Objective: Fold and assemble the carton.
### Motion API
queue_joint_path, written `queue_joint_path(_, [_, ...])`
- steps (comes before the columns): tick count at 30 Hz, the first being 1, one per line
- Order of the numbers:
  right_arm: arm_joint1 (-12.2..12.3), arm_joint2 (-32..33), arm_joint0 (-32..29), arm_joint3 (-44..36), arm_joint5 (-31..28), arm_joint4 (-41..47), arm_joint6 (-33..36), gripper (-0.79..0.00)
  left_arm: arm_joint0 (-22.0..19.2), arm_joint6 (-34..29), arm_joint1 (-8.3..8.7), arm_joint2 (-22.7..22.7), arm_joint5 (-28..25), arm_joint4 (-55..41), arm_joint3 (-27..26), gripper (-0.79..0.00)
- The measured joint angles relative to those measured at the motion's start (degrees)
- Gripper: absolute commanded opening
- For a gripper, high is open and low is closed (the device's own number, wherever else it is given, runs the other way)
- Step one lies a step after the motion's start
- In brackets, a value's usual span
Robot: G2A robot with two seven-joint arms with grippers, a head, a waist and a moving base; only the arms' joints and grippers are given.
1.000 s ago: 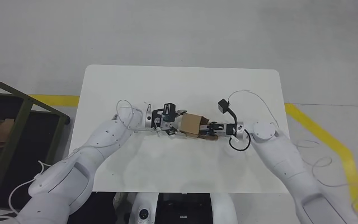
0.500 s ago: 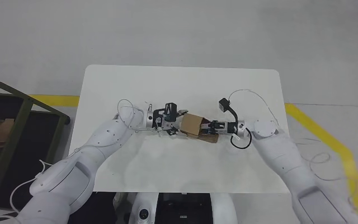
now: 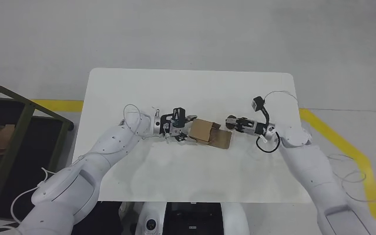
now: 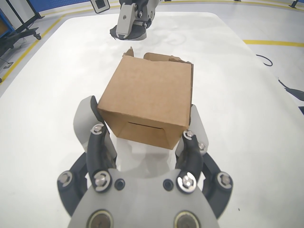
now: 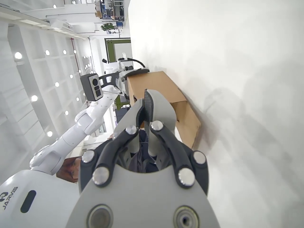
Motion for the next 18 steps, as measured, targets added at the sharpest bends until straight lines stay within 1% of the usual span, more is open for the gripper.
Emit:
queue_joint_path(2, [-0.4,-0.7,0.4,0.1,0.2,-0.3,-0.8,-0.785,0.0,0.0,-0.01,0.0,0.0,0.0,0.0,-0.188])
queue_joint_path(6, [-1.3,-3.4,1.9,0.8,1.2,-2.3,0.5,-0.785,0.0,0.1,-0.03,0.0,0.2,0.0,-0.1,-0.185])
queue_joint_path(10, [-1.8,-5.0,2.1,0.9,2.2,-4.1,0.9,-0.785,0.0,-0.2,-0.05,-0.1,0.2,-0.1,-0.1,-0.188])
queue_joint_path(12, [-2.0,-5.5,1.9,0.6,2.4,-4.3,0.9,-0.785,0.0,-0.3,-0.05,-0.1,0.2,-0.1,-0.1,-0.175])
queue_joint_path(18, [-2.9,-7.1,2.1,-0.4,3.0,-3.9,0.7,-0.785,0.1,-0.3,-0.12,0.0,0.1,-0.2,-0.3,-0.175])
